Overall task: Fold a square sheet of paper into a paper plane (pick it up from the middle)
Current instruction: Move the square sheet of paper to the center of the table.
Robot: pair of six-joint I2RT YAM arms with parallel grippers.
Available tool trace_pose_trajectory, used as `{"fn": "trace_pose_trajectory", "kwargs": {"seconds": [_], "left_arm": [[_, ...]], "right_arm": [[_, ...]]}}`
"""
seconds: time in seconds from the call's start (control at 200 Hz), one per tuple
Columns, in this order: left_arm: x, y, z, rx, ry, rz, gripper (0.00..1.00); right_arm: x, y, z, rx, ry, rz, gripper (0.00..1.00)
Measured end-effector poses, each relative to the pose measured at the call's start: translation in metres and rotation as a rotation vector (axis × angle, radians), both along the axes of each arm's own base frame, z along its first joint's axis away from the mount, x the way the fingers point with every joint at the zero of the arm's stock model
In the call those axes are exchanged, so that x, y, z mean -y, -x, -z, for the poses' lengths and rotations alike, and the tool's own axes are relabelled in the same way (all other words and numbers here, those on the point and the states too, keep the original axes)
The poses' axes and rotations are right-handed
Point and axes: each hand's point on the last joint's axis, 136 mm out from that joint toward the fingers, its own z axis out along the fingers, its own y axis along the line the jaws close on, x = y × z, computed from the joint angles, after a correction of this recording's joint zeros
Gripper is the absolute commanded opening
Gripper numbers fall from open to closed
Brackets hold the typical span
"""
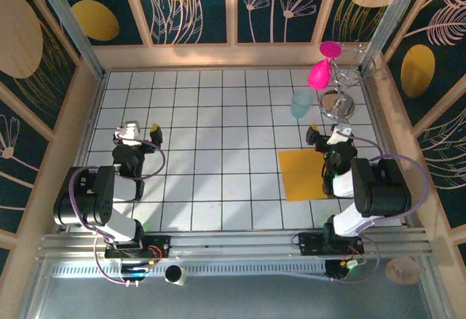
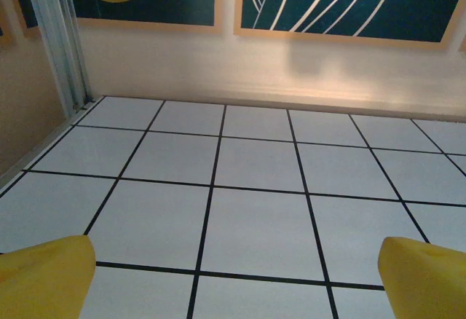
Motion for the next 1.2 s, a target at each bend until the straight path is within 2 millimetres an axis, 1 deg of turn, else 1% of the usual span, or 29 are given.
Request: {"fn": "trace_pose_trajectory", "kwargs": {"seconds": [0.921, 1.021, 1.111, 1.146, 1.201], "left_arm": [[-0.001, 0.0, 0.0, 0.0, 0.0, -0.004, 0.99], [-0.006, 0.001, 0.0, 0.003, 0.004, -0.035, 0.99], [-0.012, 0.007, 0.0, 0.009, 0.009, -0.072, 0.99], [-0.015, 0.011, -0.001, 0.013, 0.012, -0.087, 0.99], [-0.019, 0.015, -0.007, 0.028, 0.018, -0.112, 0.99]], "right_arm": [[0.0, 0.0, 0.0, 0.0, 0.0, 0.0, 0.99], [-0.004, 0.0, 0.0, 0.0, 0.001, -0.027, 0.99], [-0.005, 0.0, 0.002, -0.018, 0.002, -0.035, 0.99], [-0.005, -0.001, 0.0, -0.024, 0.002, -0.034, 0.99], [-0.006, -0.004, -0.008, -0.021, 0.011, -0.032, 0.99]]}}
